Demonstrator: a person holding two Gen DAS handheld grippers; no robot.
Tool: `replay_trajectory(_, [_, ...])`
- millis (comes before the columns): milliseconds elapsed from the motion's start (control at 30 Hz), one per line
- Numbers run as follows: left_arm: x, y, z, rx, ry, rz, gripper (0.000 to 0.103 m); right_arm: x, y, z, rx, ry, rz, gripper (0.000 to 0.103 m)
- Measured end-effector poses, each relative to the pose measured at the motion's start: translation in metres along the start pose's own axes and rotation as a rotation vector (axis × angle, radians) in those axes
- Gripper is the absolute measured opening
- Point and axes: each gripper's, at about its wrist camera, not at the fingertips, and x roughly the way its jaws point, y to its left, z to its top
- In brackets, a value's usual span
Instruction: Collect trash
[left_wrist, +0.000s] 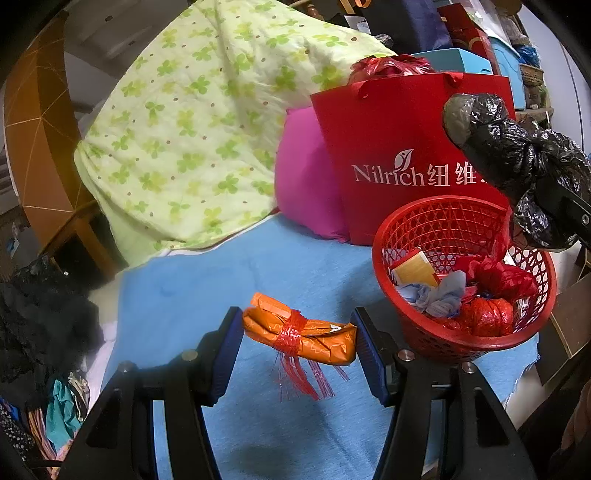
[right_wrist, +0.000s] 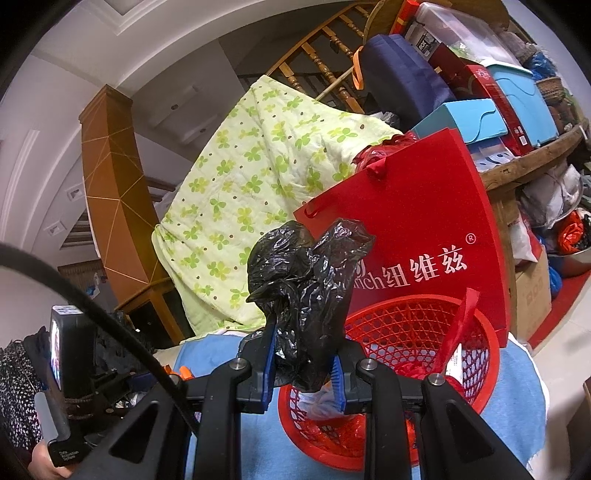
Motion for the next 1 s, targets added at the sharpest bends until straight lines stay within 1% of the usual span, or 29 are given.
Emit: replay_trajectory(1000, [-0.002,-0.013,0.008,0.032,-0.008,-0.037,0.061,-0.008,0.001,-0.003,0.016,-0.007,-0.017,0.028])
